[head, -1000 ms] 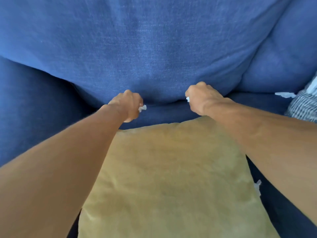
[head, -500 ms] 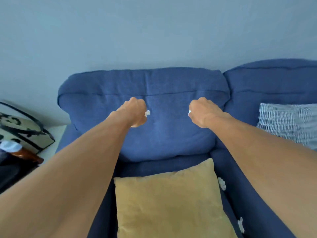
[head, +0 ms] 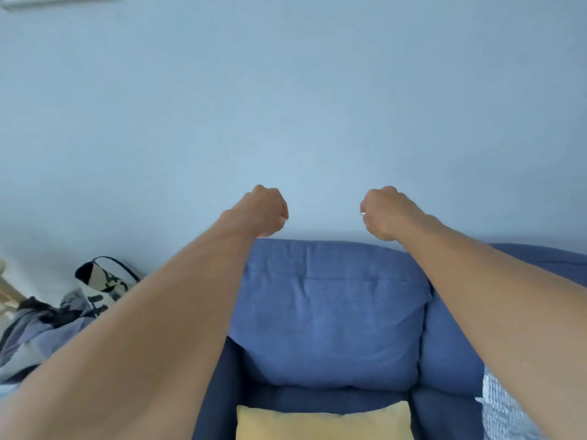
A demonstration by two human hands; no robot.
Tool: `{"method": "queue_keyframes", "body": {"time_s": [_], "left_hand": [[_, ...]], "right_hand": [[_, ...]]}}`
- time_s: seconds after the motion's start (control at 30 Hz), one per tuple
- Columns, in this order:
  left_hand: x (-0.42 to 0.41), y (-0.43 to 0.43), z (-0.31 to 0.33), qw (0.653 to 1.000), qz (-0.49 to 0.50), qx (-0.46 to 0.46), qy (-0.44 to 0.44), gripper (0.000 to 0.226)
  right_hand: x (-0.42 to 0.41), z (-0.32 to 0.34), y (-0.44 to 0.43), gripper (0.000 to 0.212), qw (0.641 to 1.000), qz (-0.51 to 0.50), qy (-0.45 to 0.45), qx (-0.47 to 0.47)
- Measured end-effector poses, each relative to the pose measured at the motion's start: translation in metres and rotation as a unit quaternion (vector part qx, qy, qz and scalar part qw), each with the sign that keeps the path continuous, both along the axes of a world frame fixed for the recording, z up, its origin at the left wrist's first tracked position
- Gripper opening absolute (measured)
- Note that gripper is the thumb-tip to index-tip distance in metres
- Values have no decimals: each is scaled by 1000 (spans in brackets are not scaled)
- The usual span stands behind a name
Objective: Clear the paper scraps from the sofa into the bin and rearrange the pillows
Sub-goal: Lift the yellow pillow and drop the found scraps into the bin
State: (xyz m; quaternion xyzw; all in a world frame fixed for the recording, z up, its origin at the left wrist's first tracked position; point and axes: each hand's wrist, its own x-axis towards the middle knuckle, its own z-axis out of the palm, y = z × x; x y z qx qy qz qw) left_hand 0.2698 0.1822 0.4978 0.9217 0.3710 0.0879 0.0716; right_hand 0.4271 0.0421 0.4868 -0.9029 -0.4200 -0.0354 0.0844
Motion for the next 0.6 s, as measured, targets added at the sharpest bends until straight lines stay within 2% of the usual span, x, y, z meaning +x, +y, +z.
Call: {"method": "queue_keyframes", "body": {"time_s": [0.03,0.17,0.27,0.4,0.6], "left_hand": [[-7,-5,12,1000,20,12,-5,29],[-36,-30,44,995,89,39,-35,26],[-61,-51,54,987,143,50,-56,25],[-110,-90,60,972,218,72,-43,24],[-206,-146,76,939,329,91,-38,25]], "right_hand": [[-3,10,0,16,1000,16,-7,10],[-14,36,-2,35,997,71,-16,33],[-27,50,-7,35,991,125,-30,40],[-61,62,-12,35,976,209,-29,54],[-147,71,-12,33,938,338,-14,72]]}}
